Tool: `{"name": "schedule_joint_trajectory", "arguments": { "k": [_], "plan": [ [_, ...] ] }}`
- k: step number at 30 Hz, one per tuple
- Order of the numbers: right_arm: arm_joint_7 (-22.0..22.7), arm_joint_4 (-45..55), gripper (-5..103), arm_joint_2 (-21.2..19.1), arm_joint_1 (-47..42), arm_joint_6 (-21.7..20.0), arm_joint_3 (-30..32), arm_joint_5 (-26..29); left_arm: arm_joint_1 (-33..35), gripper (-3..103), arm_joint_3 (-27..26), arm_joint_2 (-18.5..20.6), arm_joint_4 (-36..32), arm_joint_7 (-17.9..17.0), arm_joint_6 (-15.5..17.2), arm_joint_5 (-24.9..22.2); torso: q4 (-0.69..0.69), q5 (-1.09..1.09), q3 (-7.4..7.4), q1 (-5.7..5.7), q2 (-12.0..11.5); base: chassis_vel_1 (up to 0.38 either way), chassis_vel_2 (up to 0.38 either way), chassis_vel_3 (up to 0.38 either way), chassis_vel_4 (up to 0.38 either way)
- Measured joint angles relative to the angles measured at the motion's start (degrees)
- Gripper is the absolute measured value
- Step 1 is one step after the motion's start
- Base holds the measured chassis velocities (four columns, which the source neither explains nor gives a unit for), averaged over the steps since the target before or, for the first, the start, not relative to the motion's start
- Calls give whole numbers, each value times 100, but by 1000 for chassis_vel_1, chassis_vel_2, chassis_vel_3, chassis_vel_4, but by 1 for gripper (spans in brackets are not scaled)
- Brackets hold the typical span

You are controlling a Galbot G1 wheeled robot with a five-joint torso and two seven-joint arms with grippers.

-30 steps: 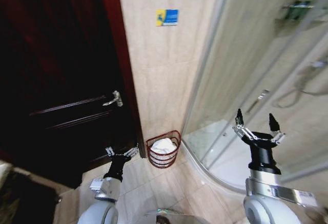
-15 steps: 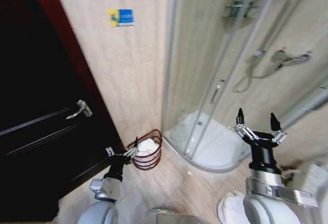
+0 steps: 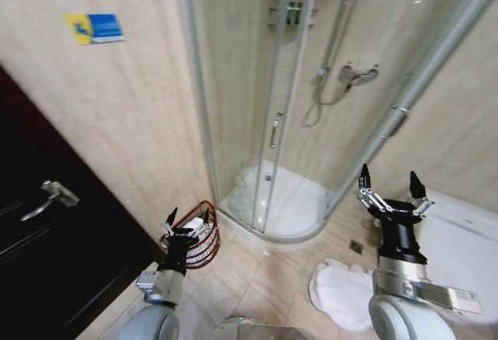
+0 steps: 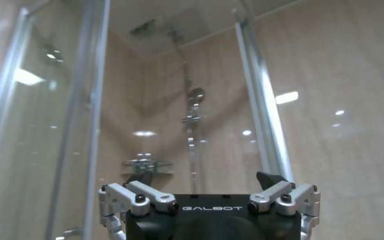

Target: Discard the used towel into the hamper.

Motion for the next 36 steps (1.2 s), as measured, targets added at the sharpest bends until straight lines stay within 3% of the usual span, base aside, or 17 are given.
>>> {"name": "schedule_joint_trajectory", "arguments": {
  "k": [20,36],
  "plan": [
    [24,0,100,-9,42,-26,-7,94,0,100,0,0,0,0,0,0,1,-1,0,0,0,-80,-78,-74,-73],
    [16,0,100,-60,109,-7,7,157,0,100,0,0,0,0,0,0,-1,-1,0,0,0,-175,-182,174,170]
  ]
}}
